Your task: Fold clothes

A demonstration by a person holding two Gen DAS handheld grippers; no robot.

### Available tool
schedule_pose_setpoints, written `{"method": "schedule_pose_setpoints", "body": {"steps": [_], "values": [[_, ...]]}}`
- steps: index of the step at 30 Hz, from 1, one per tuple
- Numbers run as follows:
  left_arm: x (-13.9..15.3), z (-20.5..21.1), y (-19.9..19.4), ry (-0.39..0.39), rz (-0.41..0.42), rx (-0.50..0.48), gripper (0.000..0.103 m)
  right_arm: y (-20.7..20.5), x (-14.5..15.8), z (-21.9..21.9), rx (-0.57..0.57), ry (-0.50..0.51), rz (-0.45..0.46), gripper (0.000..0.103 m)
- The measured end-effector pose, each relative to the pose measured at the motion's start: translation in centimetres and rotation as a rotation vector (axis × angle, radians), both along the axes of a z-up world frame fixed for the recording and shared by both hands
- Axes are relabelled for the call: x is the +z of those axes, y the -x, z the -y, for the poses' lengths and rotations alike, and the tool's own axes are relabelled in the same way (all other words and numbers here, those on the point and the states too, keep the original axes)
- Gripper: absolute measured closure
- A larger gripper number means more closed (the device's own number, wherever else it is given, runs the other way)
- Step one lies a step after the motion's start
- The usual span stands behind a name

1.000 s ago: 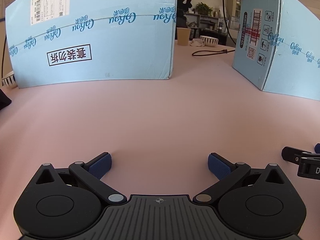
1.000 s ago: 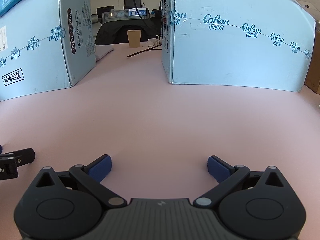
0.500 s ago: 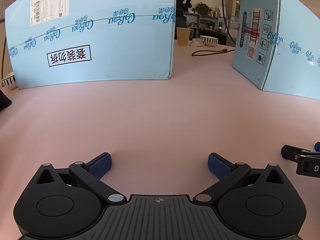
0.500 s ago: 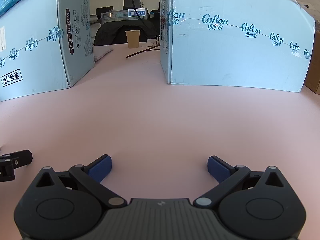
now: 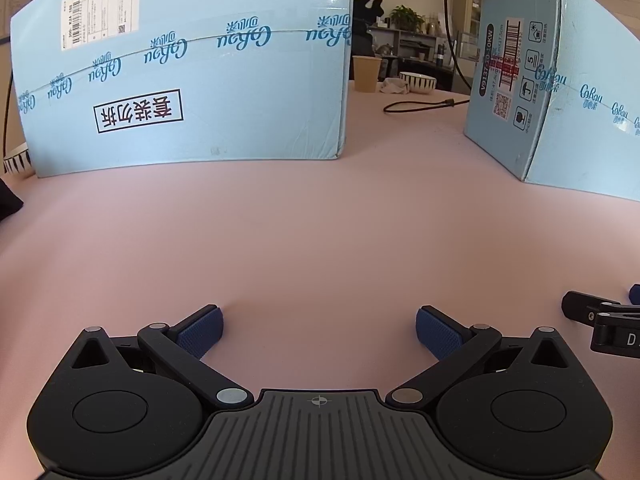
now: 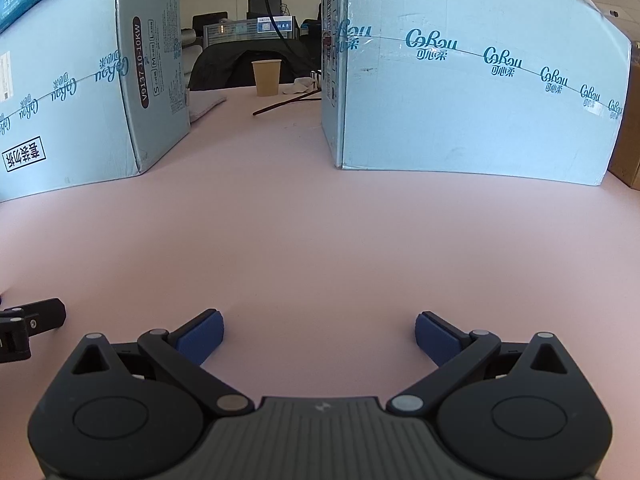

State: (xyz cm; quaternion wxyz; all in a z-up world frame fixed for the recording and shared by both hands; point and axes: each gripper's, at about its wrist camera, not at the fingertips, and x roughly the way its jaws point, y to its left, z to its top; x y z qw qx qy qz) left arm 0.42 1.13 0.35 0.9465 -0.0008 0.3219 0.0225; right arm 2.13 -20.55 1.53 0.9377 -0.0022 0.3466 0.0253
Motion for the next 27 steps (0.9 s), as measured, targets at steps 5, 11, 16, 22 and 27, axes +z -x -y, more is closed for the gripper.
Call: {"method": "schedule_pose_setpoints", "body": {"steps": [5, 11, 16, 22, 27], "values": [[-0.05, -0.04, 0.03, 0.001, 0.0, 0.0, 0.0, 0.21, 0.03, 0.22, 0.0, -0.004, -0.001, 0.0], [-0.04, -0.3, 0.1, 0.011, 0.004, -0.002, 0.0, 0.15, 0.06, -0.06, 0.002, 0.0, 0.0, 0.0], [-0.03, -0.2, 0.03, 0.008, 0.003, -0.001, 0.0, -0.21, 0.04, -0.25, 0.003, 0.0, 0.0, 0.0], [-0.04, -0.02, -0.17, 0.009, 0.002, -0.002, 0.0, -0.21, 0.03, -0.21, 0.004, 0.0, -0.001, 0.0], [-0.01, -0.22, 0.05, 0.011, 0.004, 0.0, 0.0, -0.32, 0.06, -0.27, 0.006, 0.0, -0.001, 0.0]]}}
